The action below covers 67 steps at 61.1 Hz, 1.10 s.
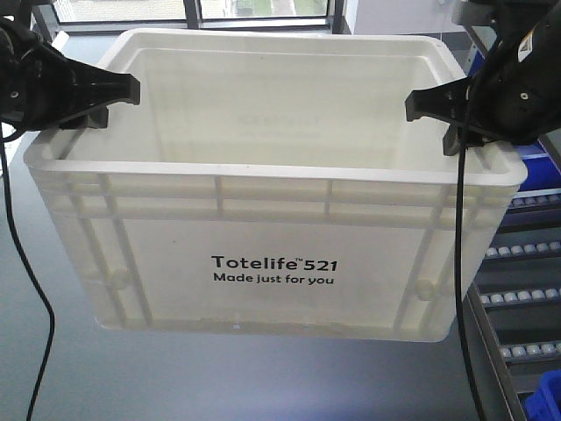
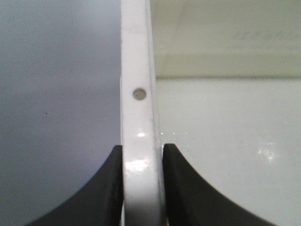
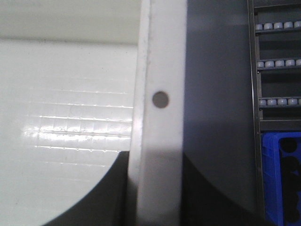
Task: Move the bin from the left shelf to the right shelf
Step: 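Keep the tote gripped in both grippers while driving across the room, then carry the tote with both grippers while turning toward the other shelving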
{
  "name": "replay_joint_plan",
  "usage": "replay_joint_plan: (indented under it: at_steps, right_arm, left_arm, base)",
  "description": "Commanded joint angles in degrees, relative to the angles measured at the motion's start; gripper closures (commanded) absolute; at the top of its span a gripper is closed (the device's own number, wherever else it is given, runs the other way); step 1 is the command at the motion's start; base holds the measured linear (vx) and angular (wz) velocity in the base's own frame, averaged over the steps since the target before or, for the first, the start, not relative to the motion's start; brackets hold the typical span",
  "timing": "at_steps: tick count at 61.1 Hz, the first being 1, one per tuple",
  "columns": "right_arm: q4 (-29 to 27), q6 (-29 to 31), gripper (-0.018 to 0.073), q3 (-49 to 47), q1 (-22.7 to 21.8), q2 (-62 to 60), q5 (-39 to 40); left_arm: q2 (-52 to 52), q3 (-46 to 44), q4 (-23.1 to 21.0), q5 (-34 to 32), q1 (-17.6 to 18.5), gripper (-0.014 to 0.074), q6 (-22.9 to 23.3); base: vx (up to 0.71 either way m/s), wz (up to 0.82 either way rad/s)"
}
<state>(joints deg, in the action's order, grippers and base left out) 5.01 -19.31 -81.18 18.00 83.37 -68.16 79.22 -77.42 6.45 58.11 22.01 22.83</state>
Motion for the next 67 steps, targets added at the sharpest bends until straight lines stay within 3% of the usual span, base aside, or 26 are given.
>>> replay_joint_plan:
  at_steps: [1, 67]
  right_arm:
    - [4.12, -0.21, 0.0557, -2.29, -0.49, -3.11, 4.15]
    - [4.12, -0.21, 0.0557, -2.29, -0.49, -3.11, 4.15]
  left_arm:
    - [-2.55, -2.05, 3.57, -3.81, -0.03, 0.0536, -0.75]
    - [-2.55, -2.05, 3.57, -3.82, -0.03, 0.0536, -0.75]
  base:
    - [0.31, 0.04]
    - [0.24, 0.04]
